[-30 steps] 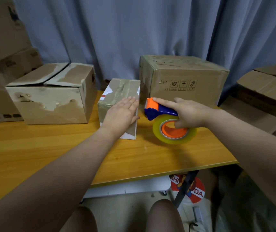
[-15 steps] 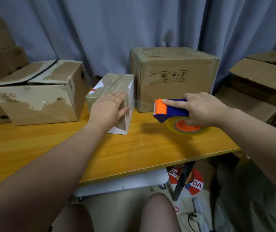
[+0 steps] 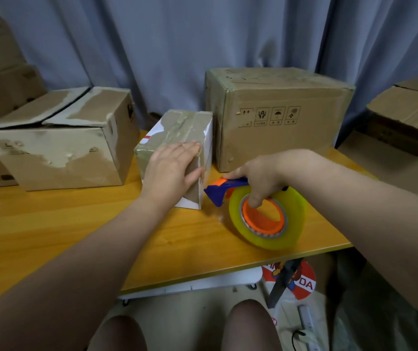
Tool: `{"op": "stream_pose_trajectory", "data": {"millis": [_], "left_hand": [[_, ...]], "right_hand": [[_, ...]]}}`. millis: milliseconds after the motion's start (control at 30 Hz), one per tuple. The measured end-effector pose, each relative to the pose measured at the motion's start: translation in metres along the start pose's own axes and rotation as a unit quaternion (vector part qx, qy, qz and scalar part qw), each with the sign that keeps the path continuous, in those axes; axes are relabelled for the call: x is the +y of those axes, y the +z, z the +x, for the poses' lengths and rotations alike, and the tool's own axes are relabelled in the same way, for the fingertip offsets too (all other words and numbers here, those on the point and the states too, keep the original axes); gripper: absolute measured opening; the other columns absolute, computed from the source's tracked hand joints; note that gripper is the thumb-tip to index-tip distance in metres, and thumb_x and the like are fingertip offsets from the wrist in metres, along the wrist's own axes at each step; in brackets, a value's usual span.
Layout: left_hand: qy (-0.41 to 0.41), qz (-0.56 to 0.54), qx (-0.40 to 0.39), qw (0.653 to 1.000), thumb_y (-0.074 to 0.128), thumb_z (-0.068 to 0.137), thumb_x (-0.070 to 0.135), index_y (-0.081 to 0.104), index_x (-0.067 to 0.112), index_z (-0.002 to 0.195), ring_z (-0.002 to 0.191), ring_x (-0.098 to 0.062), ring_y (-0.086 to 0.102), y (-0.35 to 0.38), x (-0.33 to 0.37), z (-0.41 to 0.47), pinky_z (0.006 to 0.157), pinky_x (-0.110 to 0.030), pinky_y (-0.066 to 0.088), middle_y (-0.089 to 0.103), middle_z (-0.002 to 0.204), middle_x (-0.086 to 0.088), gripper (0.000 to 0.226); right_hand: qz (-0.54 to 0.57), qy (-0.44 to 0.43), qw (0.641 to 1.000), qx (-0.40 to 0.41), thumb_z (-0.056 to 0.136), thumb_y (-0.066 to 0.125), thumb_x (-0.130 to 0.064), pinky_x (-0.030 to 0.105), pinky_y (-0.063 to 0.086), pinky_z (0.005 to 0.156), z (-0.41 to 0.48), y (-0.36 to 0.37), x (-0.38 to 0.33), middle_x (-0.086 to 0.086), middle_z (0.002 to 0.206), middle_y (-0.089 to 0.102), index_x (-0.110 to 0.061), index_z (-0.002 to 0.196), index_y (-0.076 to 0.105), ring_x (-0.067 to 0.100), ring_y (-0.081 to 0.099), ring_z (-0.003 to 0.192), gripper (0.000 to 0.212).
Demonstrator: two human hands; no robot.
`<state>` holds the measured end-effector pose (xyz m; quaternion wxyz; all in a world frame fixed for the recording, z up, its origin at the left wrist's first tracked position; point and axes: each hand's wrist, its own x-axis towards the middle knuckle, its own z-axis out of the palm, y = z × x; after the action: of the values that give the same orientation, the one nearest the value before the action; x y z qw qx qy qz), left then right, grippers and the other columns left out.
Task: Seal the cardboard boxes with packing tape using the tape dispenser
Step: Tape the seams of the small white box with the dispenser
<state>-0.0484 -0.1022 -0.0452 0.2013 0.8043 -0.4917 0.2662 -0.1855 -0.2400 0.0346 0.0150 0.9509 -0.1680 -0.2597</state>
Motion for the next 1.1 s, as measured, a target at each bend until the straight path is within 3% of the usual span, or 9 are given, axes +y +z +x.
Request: {"op": "stream_pose_trajectory", "data": {"millis": [200, 367, 433, 600, 700, 767, 867, 1000, 1100], "left_hand": [[0.007, -0.003, -0.012, 1.0, 0.059, 0.088, 0.04, 0.055, 0.016, 0.133, 0.124, -0.024, 0.052, -0.003, -0.001, 0.001, 0.103, -0.04, 0.034, 0.058, 0.133, -0.003, 0.051], [0.0, -0.005, -0.022, 1.0, 0.06, 0.089, 0.042, 0.052, 0.017, 0.135, 0.127, -0.022, 0.048, -0.004, 0.0, 0.003, 0.105, -0.039, 0.032, 0.055, 0.136, -0.001, 0.053], [-0.003, -0.002, -0.021, 1.0, 0.06, 0.089, 0.043, 0.052, 0.017, 0.135, 0.128, -0.023, 0.048, -0.003, 0.0, 0.003, 0.105, -0.039, 0.031, 0.055, 0.137, -0.001, 0.053], [-0.01, -0.006, -0.017, 1.0, 0.059, 0.089, 0.045, 0.054, 0.016, 0.133, 0.127, -0.023, 0.049, -0.004, 0.003, 0.002, 0.105, -0.039, 0.031, 0.055, 0.136, -0.001, 0.053], [-0.018, -0.009, -0.024, 1.0, 0.056, 0.087, 0.053, 0.054, 0.016, 0.133, 0.126, -0.022, 0.049, -0.004, 0.005, 0.003, 0.105, -0.04, 0.031, 0.055, 0.136, -0.001, 0.059], [-0.021, -0.01, -0.034, 0.999, 0.056, 0.087, 0.054, 0.053, 0.017, 0.135, 0.128, -0.021, 0.047, -0.005, 0.005, 0.004, 0.106, -0.04, 0.03, 0.054, 0.138, -0.001, 0.06], [-0.021, -0.01, -0.04, 0.999, 0.057, 0.087, 0.052, 0.051, 0.018, 0.136, 0.131, -0.02, 0.045, -0.008, 0.004, 0.004, 0.108, -0.038, 0.027, 0.052, 0.14, 0.0, 0.06], [-0.023, -0.013, -0.048, 0.999, 0.056, 0.088, 0.052, 0.051, 0.018, 0.136, 0.131, -0.019, 0.044, -0.012, 0.006, 0.005, 0.108, -0.037, 0.026, 0.051, 0.14, 0.001, 0.06], [-0.028, -0.014, -0.056, 0.998, 0.054, 0.089, 0.053, 0.049, 0.019, 0.137, 0.133, -0.018, 0.042, -0.013, 0.008, 0.006, 0.109, -0.036, 0.024, 0.05, 0.141, 0.002, 0.059]], "right_hand": [[0.064, 0.001, 0.998, -0.03, 0.083, 0.069, -0.025, 0.022, 0.042, 0.058, 0.01, -0.009, 0.001, -0.004, 0.109, 0.041, -0.041, 0.147, 0.027, 0.01, 0.047, 0.074, 0.078], [0.018, -0.003, 0.993, -0.115, 0.079, 0.073, -0.029, 0.02, 0.044, 0.06, 0.016, 0.008, 0.007, -0.002, 0.11, 0.054, -0.032, 0.138, 0.048, 0.015, 0.052, 0.09, 0.064], [0.147, -0.006, 0.987, -0.069, 0.078, 0.074, -0.023, 0.024, 0.051, 0.067, 0.011, 0.01, 0.031, 0.0, 0.104, 0.064, -0.034, 0.129, 0.052, 0.019, 0.062, 0.09, 0.057], [0.555, 0.065, 0.82, 0.125, 0.073, 0.076, -0.014, 0.042, 0.057, 0.08, 0.026, 0.045, 0.084, 0.014, 0.102, 0.069, -0.013, 0.127, 0.048, 0.03, 0.069, 0.088, 0.06], [0.671, 0.112, 0.718, 0.148, 0.066, 0.081, -0.015, 0.048, 0.054, 0.088, 0.046, 0.081, 0.081, 0.015, 0.109, 0.068, -0.009, 0.133, 0.049, 0.032, 0.067, 0.097, 0.074], [0.691, 0.129, 0.696, 0.147, 0.069, 0.08, -0.011, 0.044, 0.054, 0.087, 0.053, 0.095, 0.073, 0.016, 0.109, 0.068, -0.006, 0.131, 0.053, 0.031, 0.066, 0.098, 0.068], [0.665, 0.147, 0.716, 0.151, 0.07, 0.08, -0.013, 0.04, 0.052, 0.084, 0.058, 0.098, 0.07, 0.018, 0.108, 0.067, -0.003, 0.12, 0.06, 0.029, 0.064, 0.095, 0.054], [0.469, 0.164, 0.846, 0.193, 0.08, 0.076, -0.027, 0.038, 0.046, 0.091, 0.054, 0.081, 0.064, 0.018, 0.121, 0.06, 0.002, 0.119, 0.058, 0.029, 0.056, 0.109, 0.051], [0.455, 0.072, 0.806, 0.371, 0.085, 0.069, -0.033, 0.031, 0.034, 0.106, 0.041, 0.068, 0.039, 0.009, 0.149, 0.04, -0.013, 0.148, 0.034, 0.023, 0.037, 0.136, 0.074]]}}
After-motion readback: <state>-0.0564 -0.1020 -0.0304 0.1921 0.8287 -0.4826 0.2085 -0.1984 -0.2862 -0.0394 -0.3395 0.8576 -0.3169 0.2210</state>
